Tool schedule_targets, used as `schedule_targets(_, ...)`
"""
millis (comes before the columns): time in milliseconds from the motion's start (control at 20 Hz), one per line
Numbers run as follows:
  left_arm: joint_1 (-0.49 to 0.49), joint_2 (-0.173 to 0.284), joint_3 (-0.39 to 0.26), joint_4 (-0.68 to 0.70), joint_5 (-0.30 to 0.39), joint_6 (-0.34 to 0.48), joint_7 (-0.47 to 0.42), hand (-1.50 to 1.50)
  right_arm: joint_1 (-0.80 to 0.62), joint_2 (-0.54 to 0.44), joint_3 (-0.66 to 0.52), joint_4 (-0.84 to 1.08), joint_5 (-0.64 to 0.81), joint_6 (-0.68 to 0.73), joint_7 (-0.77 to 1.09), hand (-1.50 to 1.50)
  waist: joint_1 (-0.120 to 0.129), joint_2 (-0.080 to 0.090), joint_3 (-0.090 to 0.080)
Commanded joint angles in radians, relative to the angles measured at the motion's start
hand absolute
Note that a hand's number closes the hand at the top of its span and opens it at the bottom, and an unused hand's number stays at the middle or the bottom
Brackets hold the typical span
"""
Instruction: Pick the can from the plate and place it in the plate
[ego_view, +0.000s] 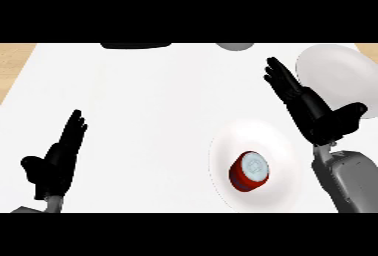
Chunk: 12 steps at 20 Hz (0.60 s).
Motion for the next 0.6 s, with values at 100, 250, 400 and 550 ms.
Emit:
schedule_targets(100, -0.118, 0.052, 0.008, -0.004, -0.062, -0.018, 0.083, 0.0, 0.017, 0.186, 0.095, -0.103, -0.008, -0.12, 0.124, -1.5, 0.011, -0.017, -0.023)
schedule_targets(250, -0.236, 0.037, -0.024, 0.032, -0.126, -0.002, 0.085, 0.0, -0.088, 0.357, 0.173, -0.092, -0.057, -0.208, 0.223, -1.5, 0.007, -0.013, -0.023)
schedule_targets(400, -0.16, 0.04, -0.038, 0.025, -0.082, -0.052, 0.073, 0.0, -0.211, -0.075, 0.366, -0.113, 0.407, 0.031, 0.132, 1.5, 0.008, -0.039, -0.038)
schedule_targets(550, -0.217, 0.005, -0.041, 0.026, -0.09, -0.045, 0.12, 0.0, 0.081, 0.192, 0.377, -0.07, 0.339, -0.23, 0.135, -1.5, 0.005, -0.015, -0.022)
